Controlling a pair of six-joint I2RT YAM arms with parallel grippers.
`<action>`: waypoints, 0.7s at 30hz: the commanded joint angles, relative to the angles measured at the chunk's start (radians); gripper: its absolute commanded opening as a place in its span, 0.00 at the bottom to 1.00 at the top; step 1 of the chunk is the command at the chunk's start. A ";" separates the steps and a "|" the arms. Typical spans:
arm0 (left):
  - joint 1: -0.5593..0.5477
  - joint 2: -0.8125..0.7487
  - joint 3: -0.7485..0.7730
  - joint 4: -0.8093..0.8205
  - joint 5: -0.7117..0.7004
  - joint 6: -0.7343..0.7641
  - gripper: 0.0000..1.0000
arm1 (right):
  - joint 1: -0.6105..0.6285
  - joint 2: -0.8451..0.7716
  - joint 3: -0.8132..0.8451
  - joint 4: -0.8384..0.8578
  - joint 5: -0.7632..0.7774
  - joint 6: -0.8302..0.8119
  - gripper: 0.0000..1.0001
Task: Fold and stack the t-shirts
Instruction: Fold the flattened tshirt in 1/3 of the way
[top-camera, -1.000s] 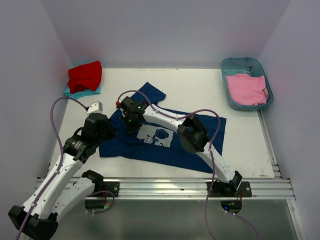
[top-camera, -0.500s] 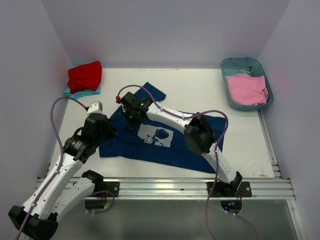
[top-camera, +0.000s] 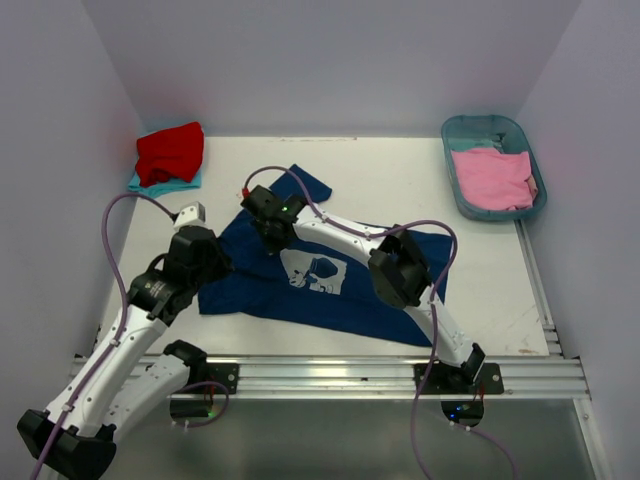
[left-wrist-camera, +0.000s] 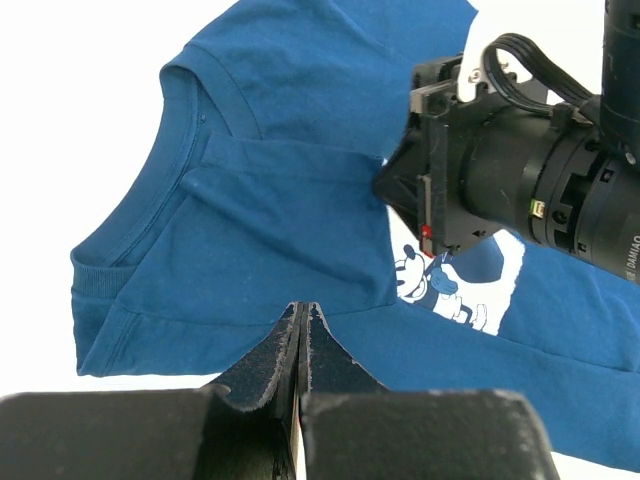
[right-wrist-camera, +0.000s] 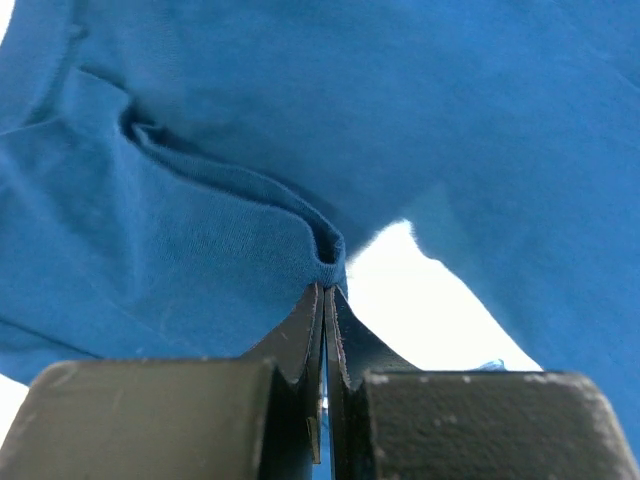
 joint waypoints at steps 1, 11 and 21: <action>-0.002 0.004 0.004 0.008 -0.020 0.010 0.00 | 0.004 -0.098 -0.020 -0.012 0.109 0.034 0.00; -0.002 0.030 -0.010 0.011 -0.020 0.016 0.00 | 0.006 -0.133 -0.064 -0.058 0.226 0.087 0.00; -0.002 0.113 -0.011 0.011 -0.014 0.032 0.00 | 0.006 -0.159 -0.121 -0.109 0.286 0.153 0.00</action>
